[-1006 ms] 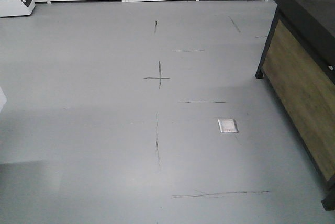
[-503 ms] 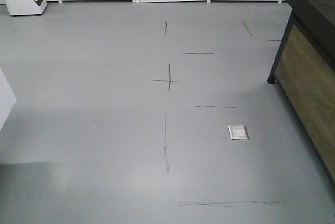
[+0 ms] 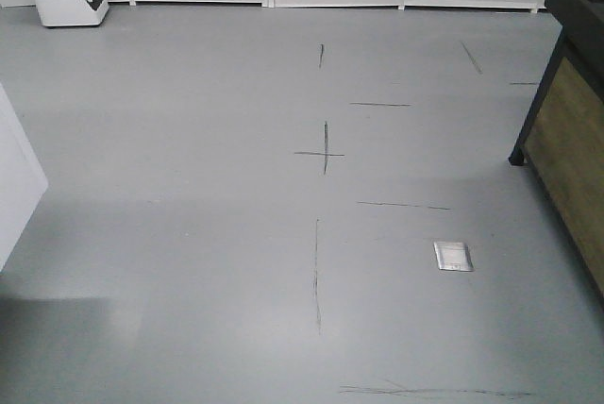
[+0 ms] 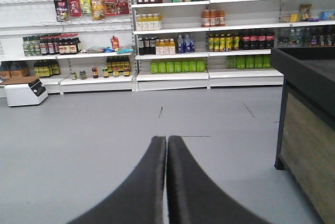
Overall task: Pick three apples into basket with both arms
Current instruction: 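Drive the base forward across the floor toward the fruit tables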
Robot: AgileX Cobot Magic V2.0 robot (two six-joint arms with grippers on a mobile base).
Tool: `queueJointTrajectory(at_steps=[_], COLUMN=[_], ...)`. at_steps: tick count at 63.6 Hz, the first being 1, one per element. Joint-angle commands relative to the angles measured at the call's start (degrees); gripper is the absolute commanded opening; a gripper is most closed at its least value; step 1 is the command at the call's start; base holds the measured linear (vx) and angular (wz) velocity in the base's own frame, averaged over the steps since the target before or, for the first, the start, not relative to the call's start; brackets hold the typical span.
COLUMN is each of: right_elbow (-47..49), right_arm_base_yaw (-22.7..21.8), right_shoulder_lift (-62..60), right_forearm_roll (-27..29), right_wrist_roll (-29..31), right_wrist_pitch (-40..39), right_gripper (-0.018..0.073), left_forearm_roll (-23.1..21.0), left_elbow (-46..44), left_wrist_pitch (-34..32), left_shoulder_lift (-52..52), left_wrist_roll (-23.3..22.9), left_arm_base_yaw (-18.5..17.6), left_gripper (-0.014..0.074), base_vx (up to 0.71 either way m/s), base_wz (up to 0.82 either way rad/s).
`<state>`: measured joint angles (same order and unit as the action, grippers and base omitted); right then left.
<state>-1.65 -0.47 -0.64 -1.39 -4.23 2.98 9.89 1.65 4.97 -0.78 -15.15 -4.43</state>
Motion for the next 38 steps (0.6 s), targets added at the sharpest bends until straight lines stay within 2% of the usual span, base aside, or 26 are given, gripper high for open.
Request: queueJointTrajectory(at_steps=[1, 38], right_elbow=[-0.73, -0.73], right_arm_base_yaw=[-0.04, -0.04], right_shoulder_lift=[0.29, 0.29], right_forearm_roll=[-0.11, -0.11], right_wrist_roll=[0.45, 0.45], right_wrist_pitch=[-4.59, -4.59], right_gripper=[-0.0009, -0.0009], left_forearm_roll=[0.01, 0.01], left_elbow=[0.96, 0.96], left_wrist_pitch=[-3.84, -3.84], left_shoulder_lift=[0.47, 0.47], left_wrist_roll=[-0.5, -0.5], left_arm_base_yaw=[-0.23, -0.23], left_gripper=[-0.0006, -0.0006], base_vx=[0.13, 0.17], base_wz=[0.07, 0.03])
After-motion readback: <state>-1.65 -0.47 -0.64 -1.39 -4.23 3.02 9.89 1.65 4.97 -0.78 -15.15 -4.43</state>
